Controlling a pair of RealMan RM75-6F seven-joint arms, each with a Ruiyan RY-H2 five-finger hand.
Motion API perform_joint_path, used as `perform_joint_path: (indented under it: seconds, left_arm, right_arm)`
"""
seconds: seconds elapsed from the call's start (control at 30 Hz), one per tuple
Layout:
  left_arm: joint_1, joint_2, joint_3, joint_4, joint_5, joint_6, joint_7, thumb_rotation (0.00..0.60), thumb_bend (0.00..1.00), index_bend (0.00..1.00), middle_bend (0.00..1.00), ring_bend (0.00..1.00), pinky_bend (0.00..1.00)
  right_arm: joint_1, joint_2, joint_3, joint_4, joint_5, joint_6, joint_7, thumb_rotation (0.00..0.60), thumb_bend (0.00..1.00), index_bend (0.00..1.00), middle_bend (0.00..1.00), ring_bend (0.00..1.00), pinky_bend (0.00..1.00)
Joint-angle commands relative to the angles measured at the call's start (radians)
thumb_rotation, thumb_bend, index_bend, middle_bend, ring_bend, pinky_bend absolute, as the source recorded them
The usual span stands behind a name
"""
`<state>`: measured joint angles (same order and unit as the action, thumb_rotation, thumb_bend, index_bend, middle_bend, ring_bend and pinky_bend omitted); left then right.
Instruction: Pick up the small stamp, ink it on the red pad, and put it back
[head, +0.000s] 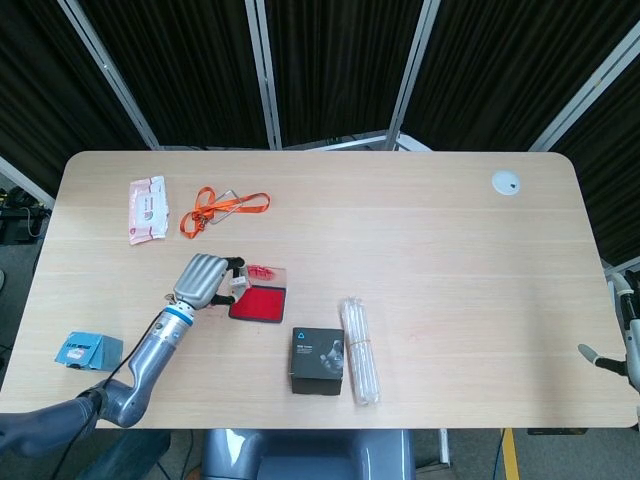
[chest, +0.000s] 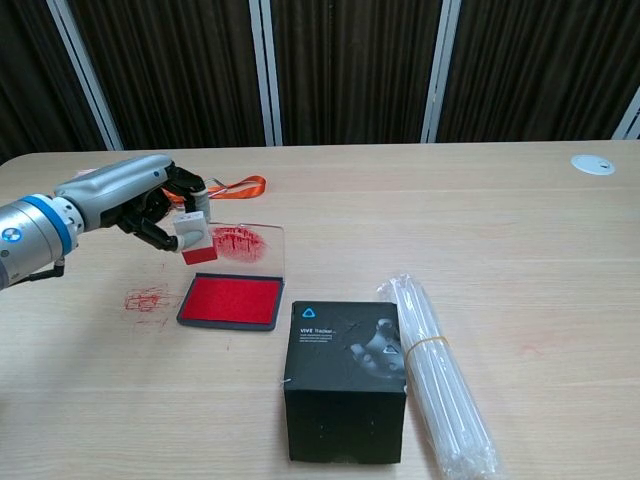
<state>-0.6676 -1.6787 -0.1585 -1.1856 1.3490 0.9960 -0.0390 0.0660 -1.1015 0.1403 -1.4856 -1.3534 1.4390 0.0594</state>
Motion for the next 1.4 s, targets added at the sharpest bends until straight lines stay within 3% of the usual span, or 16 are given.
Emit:
perform_joint_path:
  seconds: [0.03, 0.33, 0.73, 1.13, 1.4]
  left_arm:
    - [0.020, 0.027, 0.019, 0.000, 0.007, 0.009, -0.014, 0.600, 0.38, 0.52, 0.55, 0.82, 0.93]
    - [0.066, 0.058, 0.073, 0.075, 0.022, 0.006, -0.080, 0.600, 0.38, 0.52, 0.55, 0.82, 0.93]
    - [0.086, 0.013, 0.102, 0.195, 0.047, -0.004, -0.170, 0.600, 0.37, 0.50, 0.53, 0.81, 0.92]
    - [0.082, -0.018, 0.114, 0.239, 0.062, -0.024, -0.178, 0.600, 0.26, 0.45, 0.44, 0.80, 0.91]
    - [0.084, -0.017, 0.117, 0.242, 0.064, -0.031, -0.170, 0.600, 0.15, 0.37, 0.33, 0.79, 0.91]
  right_arm:
    - [0.000, 0.000, -0.001, -0.002, -0.003, 0.002, -0.002, 0.600, 0.00, 0.00, 0.00, 0.00, 0.00]
    - [-0.001, 0.002, -0.006, -0.013, -0.013, 0.006, -0.006, 0.600, 0.00, 0.00, 0.00, 0.00, 0.00]
    - [-0.003, 0.003, -0.008, -0.021, -0.018, 0.011, -0.011, 0.600, 0.00, 0.00, 0.00, 0.00, 0.00]
    - [0.000, 0.003, -0.006, -0.017, -0.011, 0.005, -0.010, 0.600, 0.00, 0.00, 0.00, 0.00, 0.00]
    - [0.000, 0.004, -0.006, -0.018, -0.011, 0.005, -0.010, 0.600, 0.00, 0.00, 0.00, 0.00, 0.00]
